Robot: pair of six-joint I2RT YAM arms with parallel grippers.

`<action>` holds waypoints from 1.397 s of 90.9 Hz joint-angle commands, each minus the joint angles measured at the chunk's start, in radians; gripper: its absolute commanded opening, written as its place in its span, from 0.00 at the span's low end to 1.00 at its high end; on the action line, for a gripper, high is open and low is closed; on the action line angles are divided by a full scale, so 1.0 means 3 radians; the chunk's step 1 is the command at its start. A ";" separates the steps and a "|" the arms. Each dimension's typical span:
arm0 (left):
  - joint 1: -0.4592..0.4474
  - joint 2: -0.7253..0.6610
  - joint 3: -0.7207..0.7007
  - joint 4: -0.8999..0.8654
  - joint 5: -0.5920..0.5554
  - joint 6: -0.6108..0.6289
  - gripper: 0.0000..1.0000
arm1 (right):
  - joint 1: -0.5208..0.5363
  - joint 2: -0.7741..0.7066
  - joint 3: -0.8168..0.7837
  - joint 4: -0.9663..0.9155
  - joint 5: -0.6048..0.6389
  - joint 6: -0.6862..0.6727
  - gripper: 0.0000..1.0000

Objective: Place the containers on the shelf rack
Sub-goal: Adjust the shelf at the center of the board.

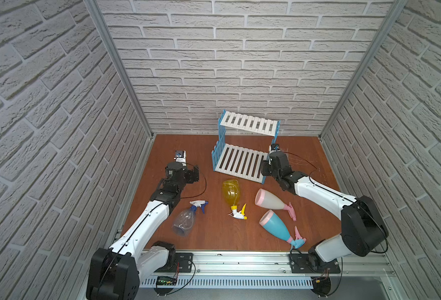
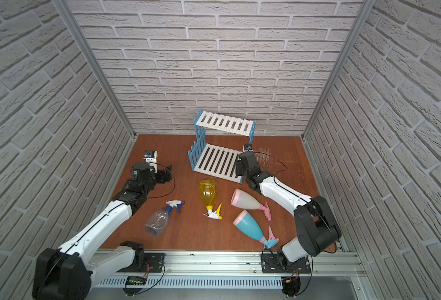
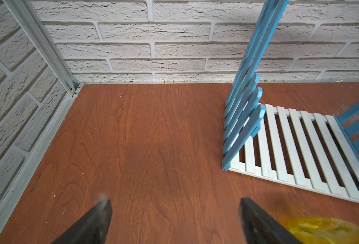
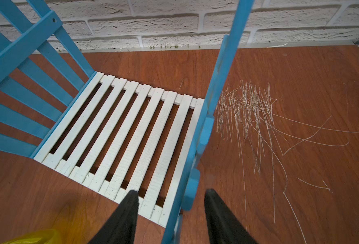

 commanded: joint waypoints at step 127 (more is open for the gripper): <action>-0.0017 -0.0257 0.0340 -0.0674 0.0005 -0.0082 0.98 | 0.0015 -0.0174 0.0020 0.0404 -0.0121 -0.0628 0.75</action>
